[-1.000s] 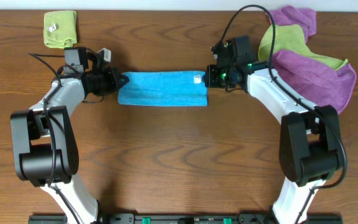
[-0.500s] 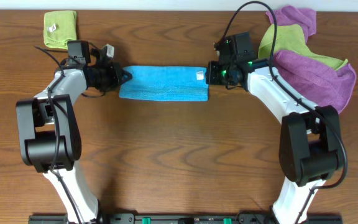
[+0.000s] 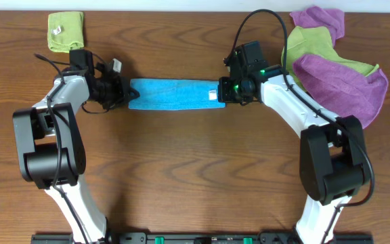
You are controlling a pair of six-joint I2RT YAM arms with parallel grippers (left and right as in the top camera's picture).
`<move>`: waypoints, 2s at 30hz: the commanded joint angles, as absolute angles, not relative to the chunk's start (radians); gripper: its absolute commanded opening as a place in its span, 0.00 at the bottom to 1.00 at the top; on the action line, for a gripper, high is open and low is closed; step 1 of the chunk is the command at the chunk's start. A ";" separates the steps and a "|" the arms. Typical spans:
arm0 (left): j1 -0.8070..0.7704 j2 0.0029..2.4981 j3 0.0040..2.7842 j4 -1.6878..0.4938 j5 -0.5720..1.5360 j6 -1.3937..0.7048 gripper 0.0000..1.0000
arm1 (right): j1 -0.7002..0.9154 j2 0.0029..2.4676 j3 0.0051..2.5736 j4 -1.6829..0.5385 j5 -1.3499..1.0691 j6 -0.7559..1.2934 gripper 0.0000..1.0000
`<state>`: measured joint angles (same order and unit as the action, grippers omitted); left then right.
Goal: Fold the cloth
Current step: 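Lay the folded edge down and release both grippers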
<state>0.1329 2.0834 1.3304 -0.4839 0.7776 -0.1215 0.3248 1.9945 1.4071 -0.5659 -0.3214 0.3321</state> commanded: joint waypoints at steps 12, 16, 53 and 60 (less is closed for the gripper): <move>0.139 1.982 1.350 -0.514 0.617 -0.047 0.06 | 0.329 1.998 1.421 -0.595 -0.287 0.318 0.01; 0.132 1.983 1.349 -0.512 0.607 -0.044 0.06 | 0.329 1.998 1.420 -0.595 -0.255 0.317 0.01; 0.079 1.982 1.337 -0.577 0.416 -0.037 0.46 | 0.327 2.020 1.420 -0.546 -0.194 0.307 0.82; 0.097 1.895 1.440 -0.698 0.420 -0.019 0.42 | 0.326 1.929 1.468 -0.565 -0.194 0.272 0.29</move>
